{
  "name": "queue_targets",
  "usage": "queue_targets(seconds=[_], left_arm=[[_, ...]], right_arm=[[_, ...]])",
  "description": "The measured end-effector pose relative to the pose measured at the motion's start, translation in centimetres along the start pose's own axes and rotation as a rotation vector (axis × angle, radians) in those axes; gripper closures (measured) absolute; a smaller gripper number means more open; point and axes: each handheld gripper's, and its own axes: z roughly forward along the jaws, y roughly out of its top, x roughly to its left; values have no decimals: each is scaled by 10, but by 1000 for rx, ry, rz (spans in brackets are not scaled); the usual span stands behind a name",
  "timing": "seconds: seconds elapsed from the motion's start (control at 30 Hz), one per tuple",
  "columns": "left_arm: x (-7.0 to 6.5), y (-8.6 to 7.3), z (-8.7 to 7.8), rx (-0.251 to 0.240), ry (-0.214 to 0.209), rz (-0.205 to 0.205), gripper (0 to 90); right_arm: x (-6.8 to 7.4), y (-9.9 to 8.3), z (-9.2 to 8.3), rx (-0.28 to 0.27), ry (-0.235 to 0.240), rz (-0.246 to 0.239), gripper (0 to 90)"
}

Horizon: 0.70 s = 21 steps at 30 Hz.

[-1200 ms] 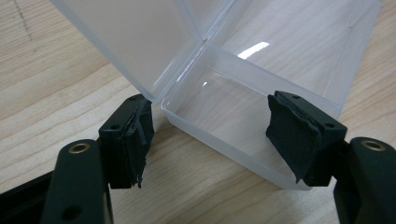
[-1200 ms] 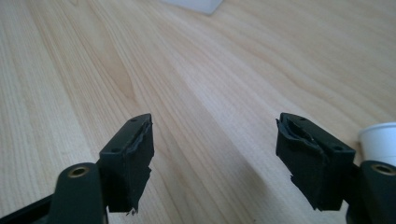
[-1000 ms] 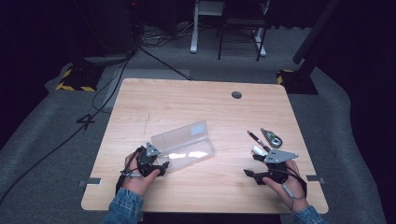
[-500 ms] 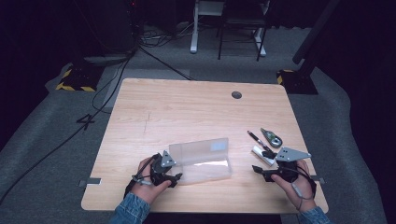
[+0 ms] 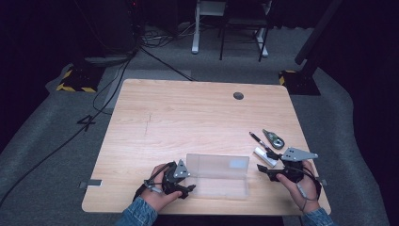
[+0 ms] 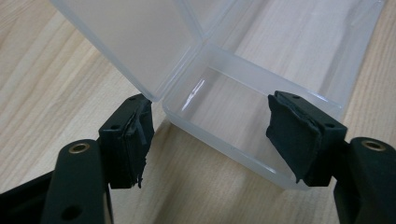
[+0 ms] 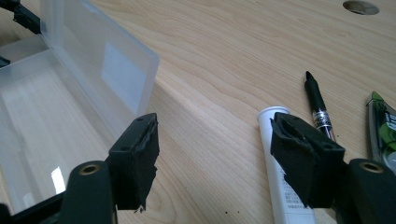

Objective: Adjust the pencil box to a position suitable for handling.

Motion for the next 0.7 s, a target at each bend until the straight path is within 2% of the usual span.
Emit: queue_targets(seconds=[0.13,0.2,0.33,0.4,0.43,0.53,0.63,0.7], left_arm=[[0,-2,0,-8,-10,-8,310],[0,-2,-1,-12,-6,-22,268],[3,-1,-8,-76,-11,-55,261],[5,-1,-12,-102,5,-71,260],[8,-2,-15,-113,26,-82,260],[11,-4,-19,-123,48,-96,260],[18,-5,-27,-146,95,-122,260],[22,-6,-30,-156,111,-135,260]], right_arm=[[1,0,3,5,5,-7,330],[1,0,4,6,4,-8,331],[0,0,5,4,4,-7,331],[-1,-1,5,7,1,-4,330],[-2,-1,5,7,0,-4,330],[-2,-1,3,5,-3,-1,331],[-4,-1,-1,-4,-18,4,330],[-5,-2,-3,-6,-24,7,330]])
